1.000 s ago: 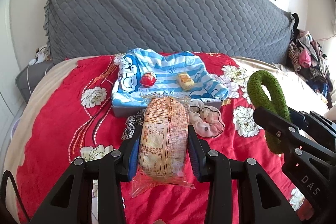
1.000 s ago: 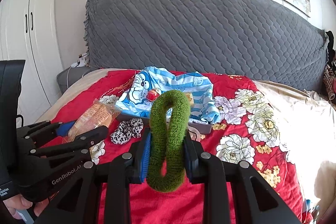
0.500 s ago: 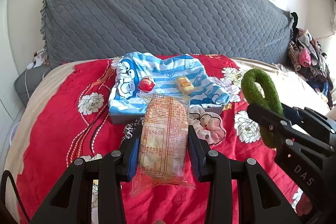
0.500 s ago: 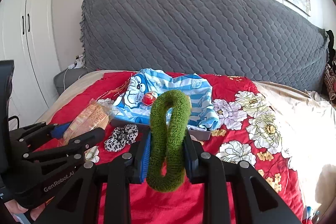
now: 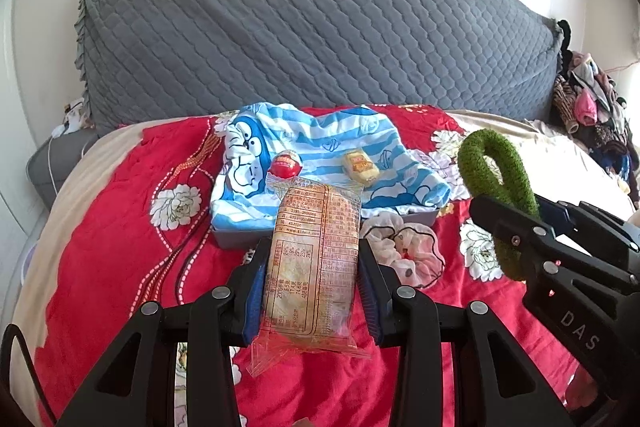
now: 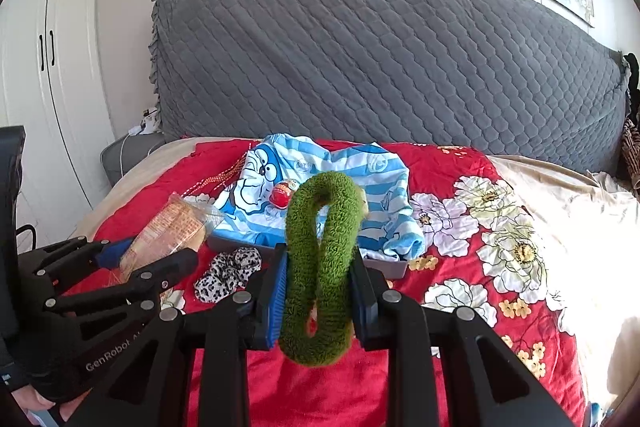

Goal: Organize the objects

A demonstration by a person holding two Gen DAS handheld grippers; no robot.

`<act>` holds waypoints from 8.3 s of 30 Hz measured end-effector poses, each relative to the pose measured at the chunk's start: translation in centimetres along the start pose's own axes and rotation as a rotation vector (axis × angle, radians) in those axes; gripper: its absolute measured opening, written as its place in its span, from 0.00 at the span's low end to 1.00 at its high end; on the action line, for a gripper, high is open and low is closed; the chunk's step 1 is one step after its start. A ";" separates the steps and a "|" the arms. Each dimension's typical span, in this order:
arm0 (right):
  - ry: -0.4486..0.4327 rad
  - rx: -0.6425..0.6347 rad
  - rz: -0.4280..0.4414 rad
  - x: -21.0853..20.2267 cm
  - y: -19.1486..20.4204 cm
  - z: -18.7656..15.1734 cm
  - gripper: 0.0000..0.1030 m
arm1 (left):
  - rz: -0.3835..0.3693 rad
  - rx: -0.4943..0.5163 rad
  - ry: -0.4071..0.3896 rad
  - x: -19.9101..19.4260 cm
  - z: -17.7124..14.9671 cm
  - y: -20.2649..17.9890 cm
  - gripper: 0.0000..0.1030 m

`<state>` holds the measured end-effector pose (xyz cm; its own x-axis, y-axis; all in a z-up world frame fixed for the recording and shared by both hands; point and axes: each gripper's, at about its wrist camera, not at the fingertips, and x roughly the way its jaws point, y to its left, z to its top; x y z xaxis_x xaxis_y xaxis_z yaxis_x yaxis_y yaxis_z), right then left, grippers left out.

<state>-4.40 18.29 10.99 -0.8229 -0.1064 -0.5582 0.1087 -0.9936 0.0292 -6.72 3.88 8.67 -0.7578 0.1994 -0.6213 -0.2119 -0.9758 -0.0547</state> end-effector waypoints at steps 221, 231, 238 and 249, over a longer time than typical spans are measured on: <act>0.310 0.046 0.012 19.7 -5.1 3.2 0.78 | 0.048 -0.058 0.181 18.6 4.9 3.7 0.75; 0.298 0.050 0.021 17.8 -4.9 3.6 0.78 | 0.048 -0.055 0.174 16.9 4.6 3.9 0.75; 0.278 0.049 0.035 15.0 -4.2 2.5 0.78 | 0.039 -0.056 0.161 15.1 4.5 3.7 0.75; 0.257 0.094 0.050 11.3 -4.4 0.6 0.85 | 0.040 -0.027 0.143 11.7 3.7 3.1 0.76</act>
<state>-14.52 21.48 5.06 -0.6478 -0.1549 -0.7459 0.0839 -0.9877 0.1322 -18.55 3.53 4.08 -0.6690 0.1471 -0.7285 -0.1648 -0.9852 -0.0476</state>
